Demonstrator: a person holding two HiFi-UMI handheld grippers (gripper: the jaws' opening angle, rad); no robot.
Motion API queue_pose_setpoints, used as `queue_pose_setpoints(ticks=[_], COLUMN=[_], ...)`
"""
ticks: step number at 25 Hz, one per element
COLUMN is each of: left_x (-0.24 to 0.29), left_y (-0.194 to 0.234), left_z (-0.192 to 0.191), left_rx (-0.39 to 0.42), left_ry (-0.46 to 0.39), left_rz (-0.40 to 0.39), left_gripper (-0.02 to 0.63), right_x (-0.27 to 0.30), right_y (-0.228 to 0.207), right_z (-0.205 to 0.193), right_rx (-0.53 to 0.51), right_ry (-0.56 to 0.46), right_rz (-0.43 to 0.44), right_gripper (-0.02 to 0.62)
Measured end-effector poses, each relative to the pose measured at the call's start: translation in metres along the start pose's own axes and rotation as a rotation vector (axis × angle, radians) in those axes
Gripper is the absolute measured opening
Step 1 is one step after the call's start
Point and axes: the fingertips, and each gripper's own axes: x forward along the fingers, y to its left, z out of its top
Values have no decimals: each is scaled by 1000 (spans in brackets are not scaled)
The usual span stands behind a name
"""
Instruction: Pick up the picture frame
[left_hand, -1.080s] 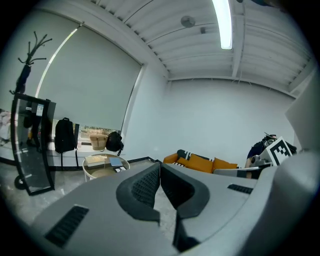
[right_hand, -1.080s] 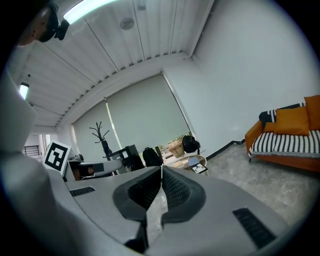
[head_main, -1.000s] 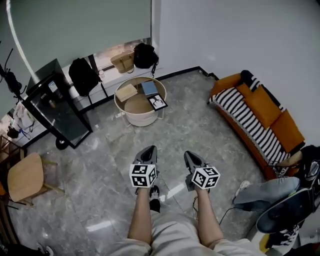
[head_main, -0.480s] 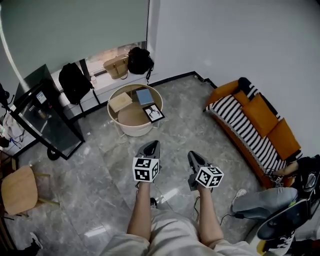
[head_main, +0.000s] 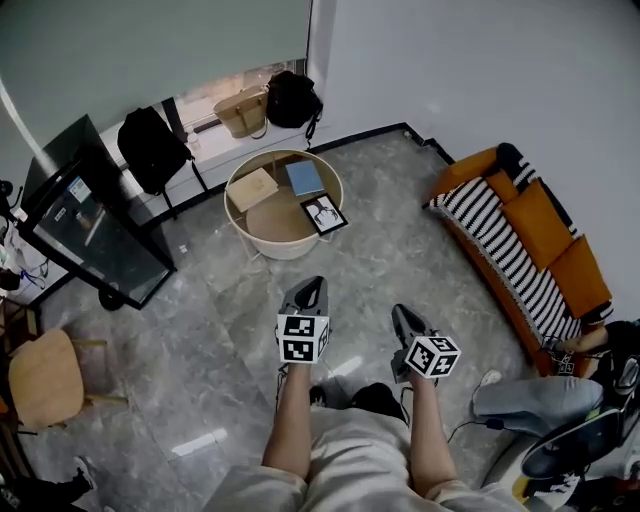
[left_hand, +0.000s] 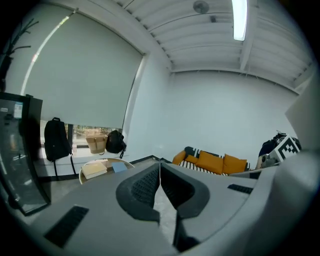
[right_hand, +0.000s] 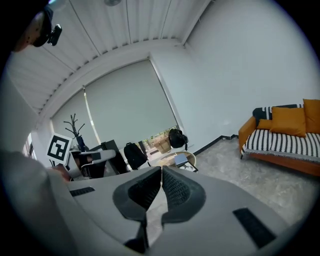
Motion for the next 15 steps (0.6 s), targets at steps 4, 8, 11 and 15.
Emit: queue_pose_setpoints(ticks=[4,8,11,15], left_x=[6,14,25,52], left_y=[19,47,69,82], left_z=[-7,-10,-7,10], left_rx=[-47,-93,-123,-115], left_ry=[22,27,36,33], left_rz=[13,55,77,98], left_gripper=[21,21,21,21], right_x=[15,47,81,119], right_y=[-17,-20,-18,-18], right_z=[6,17,25,51], right_rx=[57,43,54,65], right_ry=[0,17,22,7], right_rz=[-33,-4,35,106], right_gripper=[35,35,35,35])
